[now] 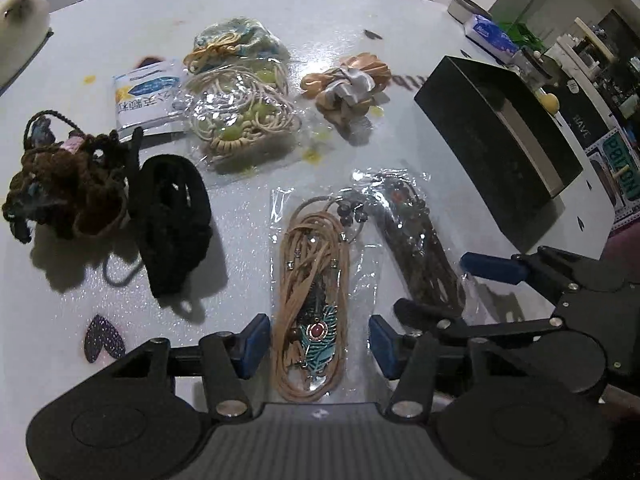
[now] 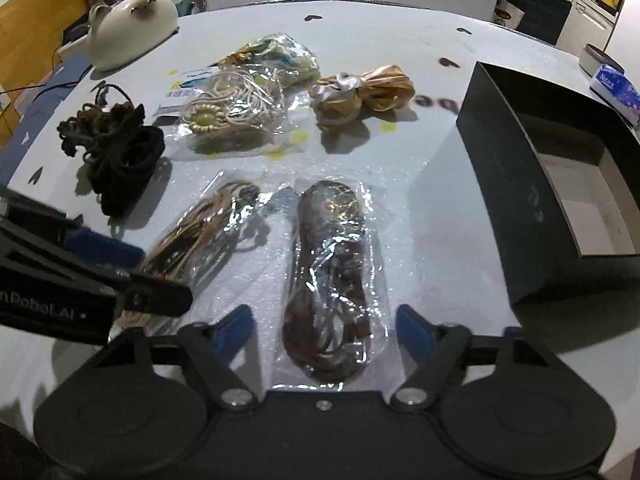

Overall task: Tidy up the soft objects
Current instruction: 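Grasp the tan cord bag with left tool while right tool grasps silver-wrapped bag, then carry both bags over the black box and lower them inside, then open both tools to release the bags into the box and lift, then grasp the knitted pouch with left tool while right tool grasps black item, then lift the knitted pouch and black item and carry them toward the box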

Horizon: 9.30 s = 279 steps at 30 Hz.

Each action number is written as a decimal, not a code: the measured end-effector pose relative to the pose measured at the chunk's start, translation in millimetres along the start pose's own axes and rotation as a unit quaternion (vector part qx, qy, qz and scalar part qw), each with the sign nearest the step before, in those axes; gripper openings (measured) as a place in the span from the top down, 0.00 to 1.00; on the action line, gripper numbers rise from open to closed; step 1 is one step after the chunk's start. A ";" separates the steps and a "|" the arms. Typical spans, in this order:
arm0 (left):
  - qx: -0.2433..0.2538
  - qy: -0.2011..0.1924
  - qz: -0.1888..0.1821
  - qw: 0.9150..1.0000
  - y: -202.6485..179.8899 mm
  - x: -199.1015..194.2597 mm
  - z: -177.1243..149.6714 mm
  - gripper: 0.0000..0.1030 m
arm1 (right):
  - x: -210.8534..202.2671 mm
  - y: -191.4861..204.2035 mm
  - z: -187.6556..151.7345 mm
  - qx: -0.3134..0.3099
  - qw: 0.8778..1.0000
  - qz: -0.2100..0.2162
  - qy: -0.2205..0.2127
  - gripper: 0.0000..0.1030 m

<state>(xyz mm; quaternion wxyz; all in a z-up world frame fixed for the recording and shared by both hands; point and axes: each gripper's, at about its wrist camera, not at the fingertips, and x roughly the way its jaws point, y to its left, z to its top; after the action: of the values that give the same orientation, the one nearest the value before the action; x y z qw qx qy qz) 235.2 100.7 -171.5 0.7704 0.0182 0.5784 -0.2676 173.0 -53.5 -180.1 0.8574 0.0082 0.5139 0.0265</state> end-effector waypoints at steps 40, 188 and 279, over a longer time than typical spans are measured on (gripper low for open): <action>-0.063 -0.166 0.004 0.984 -7.8 -72.3 14.9 0.74 | -90.8 -29.5 32.0 0.040 0.990 0.004 -0.138 0.76; -0.067 -0.315 0.104 0.941 -182.5 -55.0 60.0 0.00 | -148.0 -263.1 33.9 0.062 0.966 -0.021 -0.251 0.00; -0.040 -0.115 0.095 0.988 117.0 -37.6 45.7 0.51 | 33.2 45.2 118.0 0.042 0.975 0.211 0.049 0.80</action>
<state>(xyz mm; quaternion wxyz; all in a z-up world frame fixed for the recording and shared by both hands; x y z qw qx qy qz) 319.2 200.2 -155.5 0.8538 0.0112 0.4918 -0.1702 291.0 -5.1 -151.8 0.8053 0.1510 0.5423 0.1861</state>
